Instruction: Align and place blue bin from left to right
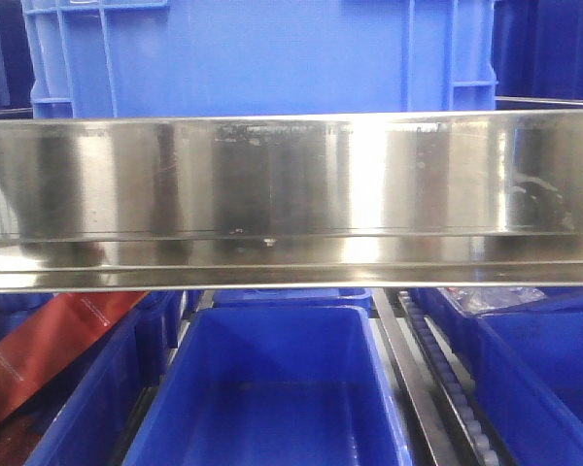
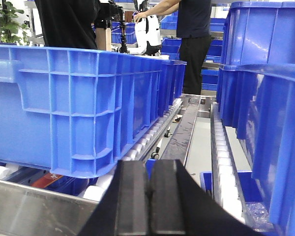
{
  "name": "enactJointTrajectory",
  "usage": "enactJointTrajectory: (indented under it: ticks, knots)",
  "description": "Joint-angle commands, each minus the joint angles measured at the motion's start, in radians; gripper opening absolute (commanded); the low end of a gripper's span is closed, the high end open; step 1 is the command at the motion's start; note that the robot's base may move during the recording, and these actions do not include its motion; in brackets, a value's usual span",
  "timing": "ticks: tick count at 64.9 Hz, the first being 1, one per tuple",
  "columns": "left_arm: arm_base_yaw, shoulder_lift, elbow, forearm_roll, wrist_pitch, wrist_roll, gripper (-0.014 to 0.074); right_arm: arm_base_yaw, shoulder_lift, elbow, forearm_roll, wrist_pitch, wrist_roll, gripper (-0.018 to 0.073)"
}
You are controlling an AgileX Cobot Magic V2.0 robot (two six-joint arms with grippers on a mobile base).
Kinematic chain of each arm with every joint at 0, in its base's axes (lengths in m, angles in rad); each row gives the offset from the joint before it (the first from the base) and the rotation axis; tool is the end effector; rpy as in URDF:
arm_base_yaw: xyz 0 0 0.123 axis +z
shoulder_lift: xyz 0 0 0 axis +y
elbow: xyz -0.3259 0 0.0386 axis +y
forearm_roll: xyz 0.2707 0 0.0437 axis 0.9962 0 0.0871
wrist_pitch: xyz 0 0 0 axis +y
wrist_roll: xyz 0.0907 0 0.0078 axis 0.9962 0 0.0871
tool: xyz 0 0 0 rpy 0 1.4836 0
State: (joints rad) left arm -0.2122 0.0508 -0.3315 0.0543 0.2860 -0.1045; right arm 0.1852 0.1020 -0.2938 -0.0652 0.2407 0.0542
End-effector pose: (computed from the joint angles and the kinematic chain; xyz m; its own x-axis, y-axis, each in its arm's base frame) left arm 0.0152 -0.0018 0.3024 0.0700 -0.0687 -0.9952 0.1996 0.9784 -0.0535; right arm 0.0279 0.0038 0.2925 0.0397 -0.0019 -0.9992 -0.1685 0.9857 -0.0085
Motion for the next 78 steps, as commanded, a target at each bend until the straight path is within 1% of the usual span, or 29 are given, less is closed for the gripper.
enactJointTrajectory:
  ticks: [1, 12, 15, 19, 22, 27, 30, 33, 39, 45, 52, 55, 58, 78]
  knots:
    - [-0.002, -0.006, 0.000, -0.003, -0.021, -0.006, -0.0111, -0.003, -0.003, 0.002, -0.012, -0.029, -0.002, -0.0069]
    - [-0.002, -0.006, 0.000, -0.005, -0.019, -0.006, -0.0111, -0.003, -0.003, 0.002, -0.012, -0.029, -0.002, -0.0069]
    - [0.009, -0.011, 0.000, -0.001, -0.019, -0.006, -0.0111, -0.003, -0.003, 0.002, -0.012, -0.029, -0.002, -0.0069]
    - [0.053, -0.021, 0.000, 0.002, -0.018, 0.000, -0.0111, -0.003, -0.003, 0.002, -0.012, -0.029, -0.002, -0.0069]
    - [0.094, -0.028, 0.008, -0.012, -0.014, 0.008, -0.0111, -0.003, -0.003, 0.002, -0.012, -0.030, -0.002, -0.0069]
    - [0.164, -0.049, 0.044, -0.061, -0.032, 0.090, -0.0111, -0.003, -0.003, 0.002, -0.012, -0.031, -0.002, -0.0069]
    - [0.208, -0.051, 0.070, -0.075, -0.050, 0.132, -0.0111, -0.003, -0.003, 0.002, -0.012, -0.031, -0.002, -0.0069]
    - [0.248, -0.051, 0.104, -0.078, -0.070, 0.158, -0.0111, -0.003, -0.003, 0.002, -0.012, -0.031, -0.002, -0.0069]
    - [0.293, -0.051, 0.176, -0.078, -0.115, 0.158, -0.0111, -0.003, -0.003, 0.002, -0.012, -0.033, -0.002, -0.0069]
    - [0.298, -0.051, 0.253, -0.078, -0.155, 0.158, -0.0111, -0.003, -0.003, 0.002, -0.012, -0.033, -0.002, -0.0069]
    - [0.289, -0.051, 0.332, -0.078, -0.209, 0.158, -0.0111, -0.003, -0.003, 0.002, -0.012, -0.033, -0.002, -0.0069]
    - [0.284, -0.051, 0.332, -0.078, -0.243, 0.158, -0.0111, -0.003, -0.003, 0.002, -0.012, -0.033, -0.002, -0.0069]
    - [0.282, -0.051, 0.332, -0.076, -0.190, 0.158, -0.0111, -0.003, -0.003, 0.002, -0.012, -0.033, -0.002, -0.0069]
    - [0.284, -0.051, 0.332, -0.074, -0.216, 0.158, -0.0111, -0.003, -0.003, 0.002, -0.012, -0.033, -0.002, -0.0069]
